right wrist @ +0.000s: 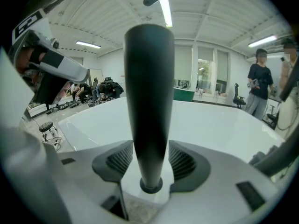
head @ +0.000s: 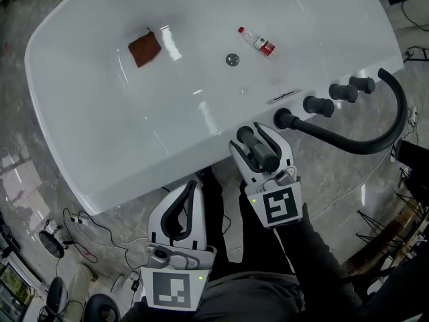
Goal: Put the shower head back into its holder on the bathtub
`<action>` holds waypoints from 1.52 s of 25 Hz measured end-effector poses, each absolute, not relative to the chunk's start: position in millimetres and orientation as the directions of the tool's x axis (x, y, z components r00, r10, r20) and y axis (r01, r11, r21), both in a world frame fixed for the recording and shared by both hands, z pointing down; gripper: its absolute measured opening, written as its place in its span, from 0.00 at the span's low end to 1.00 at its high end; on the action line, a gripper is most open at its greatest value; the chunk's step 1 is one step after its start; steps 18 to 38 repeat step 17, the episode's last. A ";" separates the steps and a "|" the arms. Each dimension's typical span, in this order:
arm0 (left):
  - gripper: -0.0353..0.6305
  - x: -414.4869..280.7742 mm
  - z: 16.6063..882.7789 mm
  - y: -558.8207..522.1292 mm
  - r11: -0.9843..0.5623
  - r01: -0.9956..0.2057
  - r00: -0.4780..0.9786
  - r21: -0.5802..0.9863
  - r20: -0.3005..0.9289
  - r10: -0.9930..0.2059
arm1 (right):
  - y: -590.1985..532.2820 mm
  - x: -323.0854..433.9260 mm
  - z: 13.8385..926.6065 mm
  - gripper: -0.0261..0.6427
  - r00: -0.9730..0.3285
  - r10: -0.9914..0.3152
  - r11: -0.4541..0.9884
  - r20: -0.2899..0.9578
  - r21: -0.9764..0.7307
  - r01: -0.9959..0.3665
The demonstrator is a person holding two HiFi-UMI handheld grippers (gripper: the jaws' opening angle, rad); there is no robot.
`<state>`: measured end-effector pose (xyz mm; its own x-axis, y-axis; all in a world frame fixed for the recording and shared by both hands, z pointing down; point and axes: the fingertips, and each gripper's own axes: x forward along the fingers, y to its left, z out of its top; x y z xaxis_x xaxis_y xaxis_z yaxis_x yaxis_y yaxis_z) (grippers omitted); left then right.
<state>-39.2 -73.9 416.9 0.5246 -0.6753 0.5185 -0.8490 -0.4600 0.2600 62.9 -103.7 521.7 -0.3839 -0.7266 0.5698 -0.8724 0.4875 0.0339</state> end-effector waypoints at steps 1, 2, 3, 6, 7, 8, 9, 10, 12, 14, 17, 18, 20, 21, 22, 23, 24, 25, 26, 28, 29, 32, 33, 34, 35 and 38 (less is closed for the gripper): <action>0.06 -39.0 415.9 -73.8 -0.460 -0.849 0.525 0.260 0.516 -0.677 | -103.8 63.0 520.9 0.38 -0.384 -0.728 0.488 0.568 0.035 -0.872; 0.06 -38.8 414.9 -73.6 -0.460 -0.849 0.525 0.260 0.515 -0.678 | -103.8 63.2 519.9 0.38 -0.384 -0.729 0.488 0.566 0.037 -0.872; 0.06 -38.5 414.1 -73.1 -0.460 -0.849 0.525 0.260 0.515 -0.678 | -103.6 63.3 518.9 0.38 -0.384 -0.730 0.489 0.565 0.039 -0.871; 0.06 -36.7 412.8 -72.3 -0.463 -0.847 0.528 0.261 0.510 -0.679 | -102.5 63.9 518.1 0.38 -0.384 -0.730 0.490 0.565 0.042 -0.871; 0.06 -35.7 412.5 -72.3 -0.465 -0.846 0.530 0.261 0.506 -0.681 | -102.3 64.3 518.2 0.38 -0.383 -0.732 0.490 0.564 0.043 -0.871; 0.06 -34.8 412.3 -72.2 -0.467 -0.845 0.532 0.261 0.502 -0.682 | -102.1 64.7 518.3 0.38 -0.383 -0.733 0.489 0.562 0.044 -0.871; 0.06 -34.1 412.4 -71.7 -0.468 -0.844 0.533 0.262 0.502 -0.681 | -101.8 65.0 518.3 0.38 -0.383 -0.734 0.489 0.561 0.045 -0.871; 0.06 -33.7 412.7 -70.8 -0.468 -0.844 0.533 0.263 0.504 -0.679 | -101.4 65.3 518.4 0.38 -0.382 -0.734 0.489 0.562 0.046 -0.871; 0.06 -33.5 412.0 -70.6 -0.467 -0.845 0.532 0.261 0.502 -0.682 | -100.6 65.9 518.8 0.38 -0.380 -0.732 0.489 0.565 0.047 -0.871; 0.06 -34.0 408.4 -74.4 -0.466 -0.849 0.526 0.250 0.486 -0.698 | -100.4 65.3 520.0 0.38 -0.382 -0.728 0.492 0.570 0.046 -0.869; 0.06 -37.4 403.2 -78.8 -0.455 -0.859 0.510 0.235 0.470 -0.720 | -100.4 60.9 522.4 0.38 -0.392 -0.717 0.504 0.577 0.040 -0.863; 0.06 -37.4 403.2 -78.8 -0.455 -0.859 0.510 0.235 0.470 -0.720 | -100.4 60.9 522.4 0.38 -0.392 -0.717 0.504 0.577 0.040 -0.863; 0.06 -37.4 403.2 -78.8 -0.455 -0.859 0.510 0.235 0.470 -0.720 | -100.4 60.9 522.4 0.38 -0.392 -0.717 0.504 0.577 0.040 -0.863; 0.06 -37.4 403.2 -78.8 -0.455 -0.859 0.510 0.235 0.470 -0.720 | -100.4 60.9 522.4 0.38 -0.392 -0.717 0.504 0.577 0.040 -0.863; 0.06 -37.4 403.2 -78.8 -0.455 -0.859 0.510 0.235 0.470 -0.720 | -100.4 60.9 522.4 0.38 -0.392 -0.717 0.504 0.577 0.040 -0.863; 0.06 -37.4 403.2 -78.8 -0.455 -0.859 0.510 0.235 0.470 -0.720 | -100.4 60.9 522.4 0.38 -0.392 -0.717 0.504 0.577 0.040 -0.863; 0.06 -37.4 403.2 -78.8 -0.455 -0.859 0.510 0.235 0.470 -0.720 | -100.4 60.9 522.4 0.38 -0.392 -0.717 0.504 0.577 0.040 -0.863; 0.06 -37.4 403.2 -78.8 -0.455 -0.859 0.510 0.235 0.470 -0.720 | -100.4 60.9 522.4 0.38 -0.392 -0.717 0.504 0.577 0.040 -0.863; 0.06 -37.4 403.2 -78.8 -0.455 -0.859 0.510 0.235 0.470 -0.720 | -100.4 60.9 522.4 0.38 -0.392 -0.717 0.504 0.577 0.040 -0.863; 0.06 -37.4 403.2 -78.8 -0.455 -0.859 0.510 0.235 0.470 -0.720 | -100.4 60.9 522.4 0.38 -0.392 -0.717 0.504 0.577 0.040 -0.863; 0.06 -37.4 403.2 -78.8 -0.455 -0.859 0.510 0.235 0.470 -0.720 | -100.4 60.9 522.4 0.38 -0.392 -0.717 0.504 0.577 0.040 -0.863; 0.06 -37.4 403.2 -78.8 -0.455 -0.859 0.510 0.235 0.470 -0.720 | -100.4 60.9 522.4 0.38 -0.392 -0.717 0.504 0.577 0.040 -0.863; 0.06 -37.4 403.2 -78.8 -0.455 -0.859 0.510 0.235 0.470 -0.720 | -100.4 60.9 522.4 0.38 -0.392 -0.717 0.504 0.577 0.040 -0.863; 0.06 -37.4 403.2 -78.8 -0.455 -0.859 0.510 0.235 0.470 -0.720 | -100.4 60.9 522.4 0.38 -0.392 -0.717 0.504 0.577 0.040 -0.863; 0.06 -37.4 403.2 -78.8 -0.455 -0.859 0.510 0.235 0.470 -0.720 | -100.4 60.9 522.4 0.38 -0.392 -0.717 0.504 0.577 0.040 -0.863; 0.06 -37.4 403.2 -78.8 -0.455 -0.859 0.510 0.235 0.470 -0.720 | -100.4 60.9 522.4 0.38 -0.392 -0.717 0.504 0.577 0.040 -0.863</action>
